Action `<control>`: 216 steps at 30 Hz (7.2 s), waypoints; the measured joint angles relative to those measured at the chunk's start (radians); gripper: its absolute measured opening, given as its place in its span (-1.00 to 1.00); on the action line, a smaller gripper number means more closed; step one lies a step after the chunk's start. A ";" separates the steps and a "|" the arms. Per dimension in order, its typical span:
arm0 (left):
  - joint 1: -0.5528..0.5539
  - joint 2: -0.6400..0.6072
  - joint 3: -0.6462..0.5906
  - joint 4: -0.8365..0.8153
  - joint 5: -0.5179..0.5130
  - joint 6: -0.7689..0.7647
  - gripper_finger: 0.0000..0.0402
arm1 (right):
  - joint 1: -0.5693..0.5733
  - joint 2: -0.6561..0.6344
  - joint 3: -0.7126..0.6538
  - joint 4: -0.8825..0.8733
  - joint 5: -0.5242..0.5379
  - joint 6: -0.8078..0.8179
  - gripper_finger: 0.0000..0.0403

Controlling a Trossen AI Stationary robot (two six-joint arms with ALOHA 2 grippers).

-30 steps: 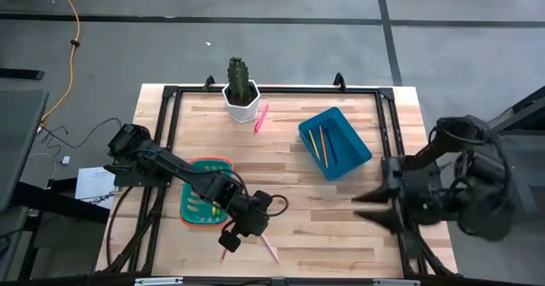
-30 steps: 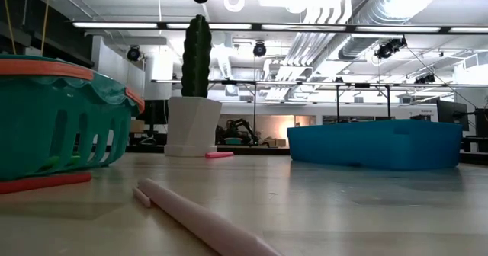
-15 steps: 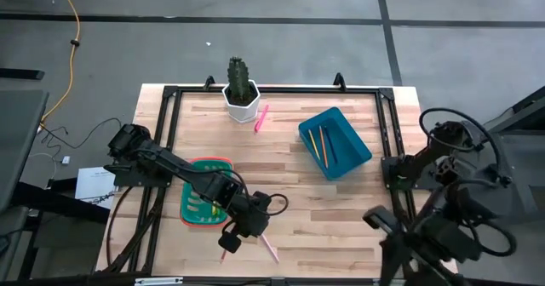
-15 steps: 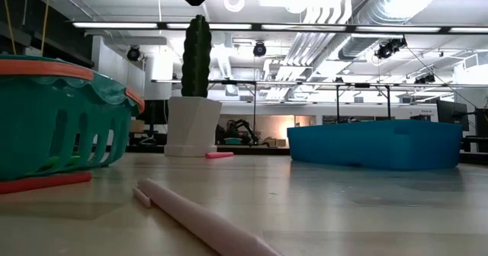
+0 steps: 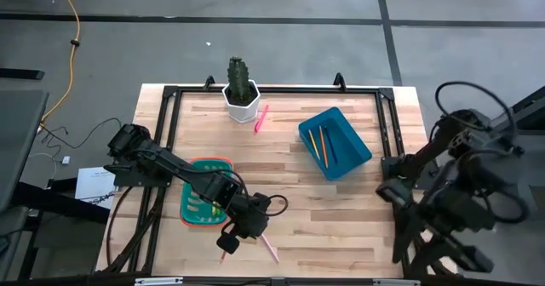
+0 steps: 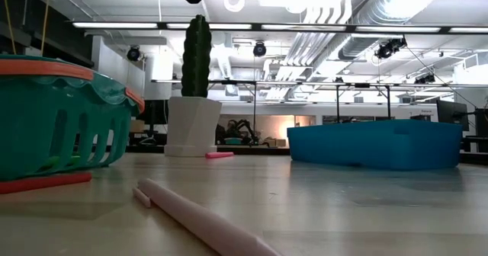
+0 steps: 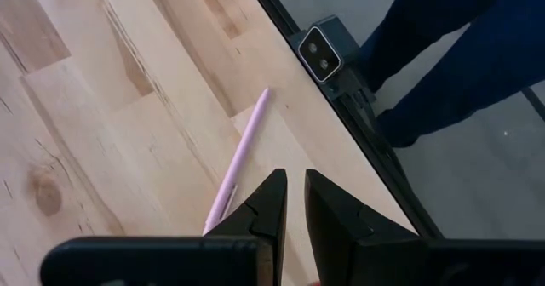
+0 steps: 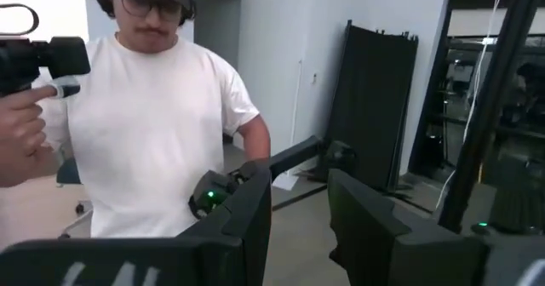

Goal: Sort pens & pencils
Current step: Put the light pink pen into the green basket

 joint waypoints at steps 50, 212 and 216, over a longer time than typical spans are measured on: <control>0.003 0.000 0.000 -0.055 -0.029 0.004 -0.82 | -0.176 -0.530 -1.438 0.868 0.586 0.699 -0.46; 0.003 0.312 0.002 -0.001 -0.127 0.336 -0.93 | -0.608 -0.806 -1.579 0.823 0.244 0.644 -0.46; 0.003 0.312 0.002 -0.003 -0.118 0.336 -0.91 | -0.609 -0.806 -1.579 0.823 0.244 0.644 -0.46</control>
